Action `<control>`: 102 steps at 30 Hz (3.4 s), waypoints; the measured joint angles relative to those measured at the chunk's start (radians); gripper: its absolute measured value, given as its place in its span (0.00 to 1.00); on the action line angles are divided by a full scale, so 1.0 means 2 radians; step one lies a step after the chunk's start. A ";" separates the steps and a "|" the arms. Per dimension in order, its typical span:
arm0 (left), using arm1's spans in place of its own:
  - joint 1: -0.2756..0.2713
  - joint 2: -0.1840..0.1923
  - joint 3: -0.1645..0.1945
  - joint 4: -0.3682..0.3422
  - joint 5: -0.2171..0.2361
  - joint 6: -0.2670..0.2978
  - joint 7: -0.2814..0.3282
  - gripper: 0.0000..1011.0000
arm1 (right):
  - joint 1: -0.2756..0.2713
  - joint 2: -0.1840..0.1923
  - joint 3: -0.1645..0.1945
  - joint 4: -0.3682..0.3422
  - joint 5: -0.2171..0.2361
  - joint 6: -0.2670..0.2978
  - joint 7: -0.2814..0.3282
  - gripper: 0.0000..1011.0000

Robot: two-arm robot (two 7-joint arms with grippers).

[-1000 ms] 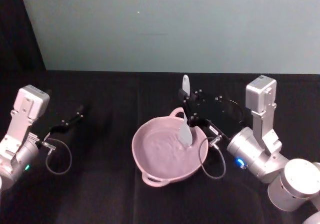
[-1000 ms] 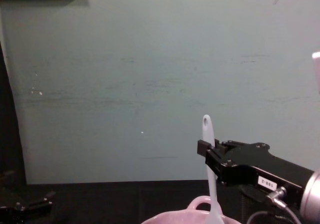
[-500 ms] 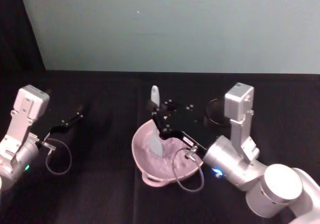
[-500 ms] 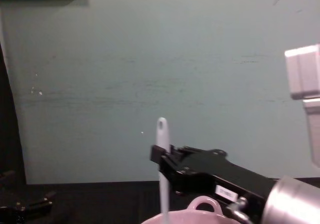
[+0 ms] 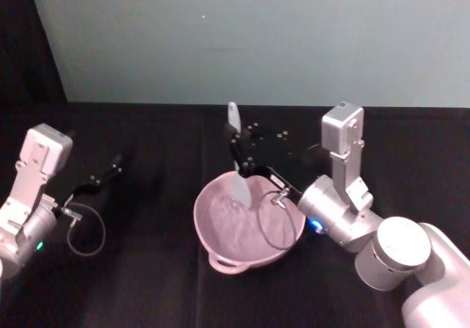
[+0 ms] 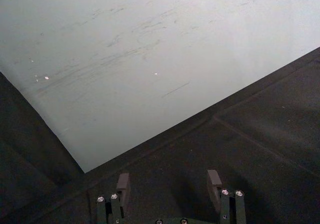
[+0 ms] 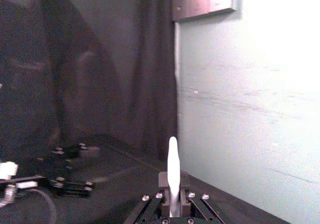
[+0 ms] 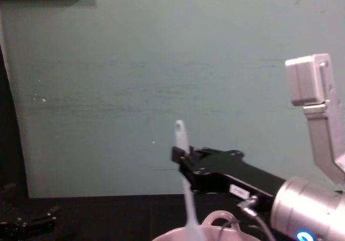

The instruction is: Use the one hand to pick up the spoon and stir the clear water in the bowl.

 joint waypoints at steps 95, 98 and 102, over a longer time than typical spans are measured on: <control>0.000 0.000 0.000 0.000 0.000 0.000 0.000 0.99 | 0.012 -0.016 -0.005 0.028 -0.004 -0.025 0.007 0.12; 0.000 0.000 0.000 0.000 0.000 0.000 0.000 0.99 | 0.007 -0.010 0.004 0.023 -0.009 -0.025 -0.001 0.12; 0.000 0.000 0.000 0.000 0.000 0.000 0.000 0.99 | -0.006 -0.001 0.013 0.006 -0.011 -0.020 -0.008 0.11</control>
